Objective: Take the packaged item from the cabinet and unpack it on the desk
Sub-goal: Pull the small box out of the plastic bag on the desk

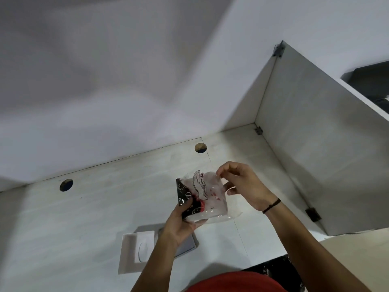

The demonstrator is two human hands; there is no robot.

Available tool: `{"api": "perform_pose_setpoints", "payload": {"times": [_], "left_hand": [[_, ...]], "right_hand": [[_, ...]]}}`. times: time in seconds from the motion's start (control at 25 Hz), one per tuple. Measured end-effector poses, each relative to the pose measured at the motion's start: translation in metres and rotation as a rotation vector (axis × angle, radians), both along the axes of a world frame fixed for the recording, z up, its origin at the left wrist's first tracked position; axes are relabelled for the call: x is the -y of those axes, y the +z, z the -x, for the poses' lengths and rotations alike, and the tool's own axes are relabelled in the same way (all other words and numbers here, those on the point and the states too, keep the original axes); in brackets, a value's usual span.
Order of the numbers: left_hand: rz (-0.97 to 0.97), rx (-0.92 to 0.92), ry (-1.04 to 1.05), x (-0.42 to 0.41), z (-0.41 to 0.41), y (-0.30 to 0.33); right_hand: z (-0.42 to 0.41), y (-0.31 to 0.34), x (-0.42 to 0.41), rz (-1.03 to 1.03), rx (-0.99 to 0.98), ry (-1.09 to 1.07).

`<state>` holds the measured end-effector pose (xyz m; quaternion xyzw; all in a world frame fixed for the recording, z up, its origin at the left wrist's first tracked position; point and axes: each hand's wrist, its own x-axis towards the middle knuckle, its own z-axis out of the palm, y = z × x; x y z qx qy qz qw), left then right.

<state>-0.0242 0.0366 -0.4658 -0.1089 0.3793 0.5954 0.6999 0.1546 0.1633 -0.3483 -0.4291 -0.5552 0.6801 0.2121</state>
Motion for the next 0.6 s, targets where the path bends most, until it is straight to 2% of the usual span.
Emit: {"api": "perform_pose_setpoints", "payload": {"times": [0.12,0.2,0.4,0.6], "left_hand": [[-0.014,0.016,-0.009,0.000,0.010,0.002],[-0.020,0.001,-0.042,0.003,0.013,0.003],[-0.006,-0.038,-0.123,0.007,0.011,0.004],[0.001,-0.023,-0.156,0.001,0.004,0.003]], "right_hand": [[0.000,-0.018,0.009,-0.214,0.250,-0.117],[0.001,-0.030,0.014,-0.237,0.401,-0.100],[-0.002,-0.054,0.025,-0.142,0.430,-0.047],[-0.008,-0.065,0.035,-0.309,0.540,-0.225]]}}
